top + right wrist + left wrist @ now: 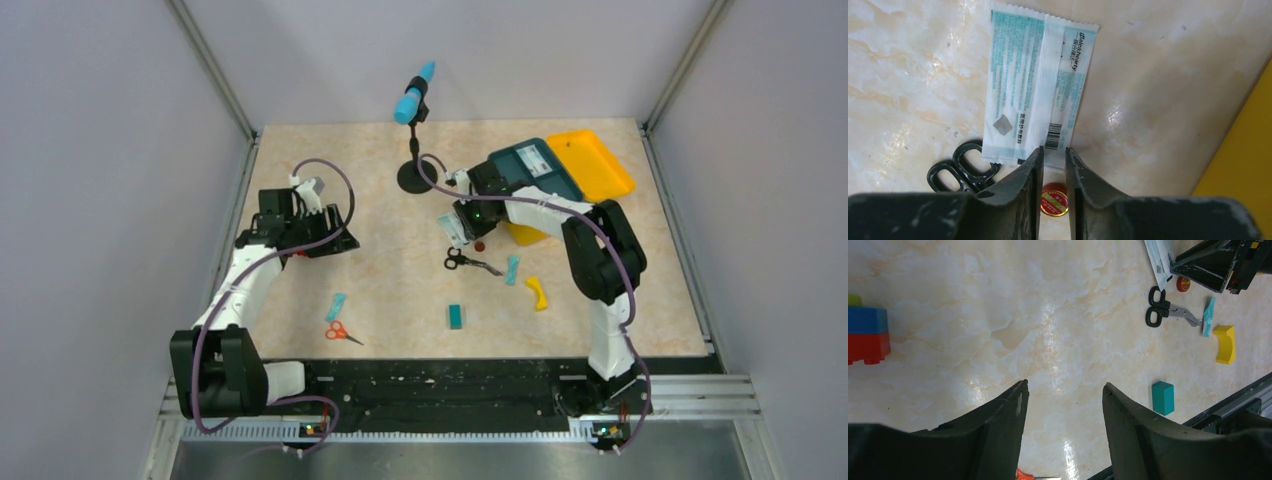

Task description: Organize the medicine kit

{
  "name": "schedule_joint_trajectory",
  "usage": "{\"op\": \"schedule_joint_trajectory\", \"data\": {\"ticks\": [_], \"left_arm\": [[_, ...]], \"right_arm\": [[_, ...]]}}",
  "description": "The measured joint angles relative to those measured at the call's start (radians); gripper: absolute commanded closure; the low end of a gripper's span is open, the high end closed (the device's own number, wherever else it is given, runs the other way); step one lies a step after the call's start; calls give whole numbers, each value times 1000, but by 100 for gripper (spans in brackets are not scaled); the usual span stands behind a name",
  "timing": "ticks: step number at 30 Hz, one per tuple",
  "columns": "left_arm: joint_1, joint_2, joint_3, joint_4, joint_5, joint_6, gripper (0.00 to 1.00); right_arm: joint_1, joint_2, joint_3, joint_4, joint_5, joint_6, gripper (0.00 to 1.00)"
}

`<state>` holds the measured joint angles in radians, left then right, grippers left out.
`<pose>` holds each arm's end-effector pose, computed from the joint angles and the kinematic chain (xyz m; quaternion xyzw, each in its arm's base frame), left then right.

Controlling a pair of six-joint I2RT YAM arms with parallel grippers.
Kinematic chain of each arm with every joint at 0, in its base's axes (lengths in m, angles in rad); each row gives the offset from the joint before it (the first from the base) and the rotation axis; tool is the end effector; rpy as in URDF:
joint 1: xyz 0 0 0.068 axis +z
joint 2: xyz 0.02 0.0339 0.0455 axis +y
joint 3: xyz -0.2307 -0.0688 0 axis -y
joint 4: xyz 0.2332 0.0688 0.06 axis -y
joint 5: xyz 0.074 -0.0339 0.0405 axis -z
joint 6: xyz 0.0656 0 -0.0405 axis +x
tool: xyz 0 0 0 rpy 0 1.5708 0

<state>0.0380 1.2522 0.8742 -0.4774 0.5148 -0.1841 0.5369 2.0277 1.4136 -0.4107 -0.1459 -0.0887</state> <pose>0.2736 -0.0219 0.2033 -0.0118 0.9101 -0.2625 0.3203 0.3552 0.2225 0.1165 -0.3142 0.9078 0.1282 0.2466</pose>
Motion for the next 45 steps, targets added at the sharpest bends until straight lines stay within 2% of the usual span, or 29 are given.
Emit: {"op": "schedule_joint_trajectory", "data": {"ticks": [4,8,9,11,14,18,27,36,39,45], "left_arm": [[2,0,0,5,0,0,39],[3,0,-1,8,0,0,39],[3,0,-1,8,0,0,39],[4,0,-2,8,0,0,39],[4,0,-2,8,0,0,39],[4,0,-5,8,0,0,39],[10,0,-6,8,-7,2,39],[23,0,-6,8,-8,3,39],[28,0,-7,8,-8,3,39],[34,0,-7,8,-8,3,39]], "right_arm": [[-3,0,-6,15,-6,-3,100],[-3,0,-7,21,-3,-16,100],[-2,0,-8,21,0,-17,98],[-2,-1,-8,21,3,-17,80],[-2,-5,-7,18,15,2,70],[4,-11,-6,-2,27,38,49],[72,-11,1,-19,59,85,47],[81,6,34,-30,90,126,40],[81,23,49,-22,108,142,47],[82,38,58,0,141,145,82]]}}
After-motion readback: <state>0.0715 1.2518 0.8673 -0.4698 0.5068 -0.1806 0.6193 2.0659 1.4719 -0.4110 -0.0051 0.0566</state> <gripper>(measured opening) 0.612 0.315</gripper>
